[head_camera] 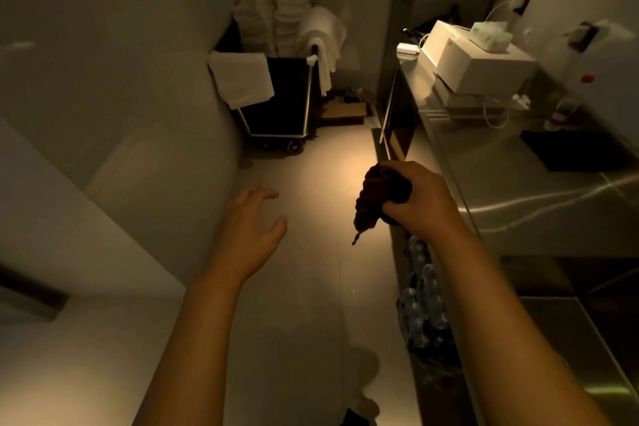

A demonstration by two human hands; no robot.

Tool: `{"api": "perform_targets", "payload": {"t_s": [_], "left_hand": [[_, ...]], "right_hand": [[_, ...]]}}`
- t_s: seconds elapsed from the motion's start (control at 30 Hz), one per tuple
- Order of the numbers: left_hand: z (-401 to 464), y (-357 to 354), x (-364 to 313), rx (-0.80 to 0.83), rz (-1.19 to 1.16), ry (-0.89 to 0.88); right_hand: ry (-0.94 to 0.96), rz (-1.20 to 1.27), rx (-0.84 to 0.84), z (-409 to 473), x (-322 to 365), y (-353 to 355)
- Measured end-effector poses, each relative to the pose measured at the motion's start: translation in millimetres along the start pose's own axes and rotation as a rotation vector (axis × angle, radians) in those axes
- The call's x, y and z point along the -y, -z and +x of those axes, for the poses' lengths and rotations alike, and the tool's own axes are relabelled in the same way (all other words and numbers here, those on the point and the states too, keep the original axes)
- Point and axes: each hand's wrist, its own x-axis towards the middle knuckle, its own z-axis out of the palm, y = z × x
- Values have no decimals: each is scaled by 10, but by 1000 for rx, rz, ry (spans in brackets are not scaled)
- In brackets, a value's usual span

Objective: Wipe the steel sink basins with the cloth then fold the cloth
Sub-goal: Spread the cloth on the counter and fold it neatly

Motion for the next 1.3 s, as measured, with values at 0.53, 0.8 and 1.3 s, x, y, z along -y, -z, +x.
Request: {"api": "perform_targets", "payload": {"t_s": [0.53,0.8,1.3], "left_hand": [[2908,-681,438,250,-112,-215],[4276,-931,71,424,-177,-445],[4163,-2136,-1257,848,-312,-823]], "right_hand": [[-228,-79,-163,1932,-472,-202],[-403,-119,-389,2400,-377,-60],[-760,-245,-735,1272,-925,652]]}}
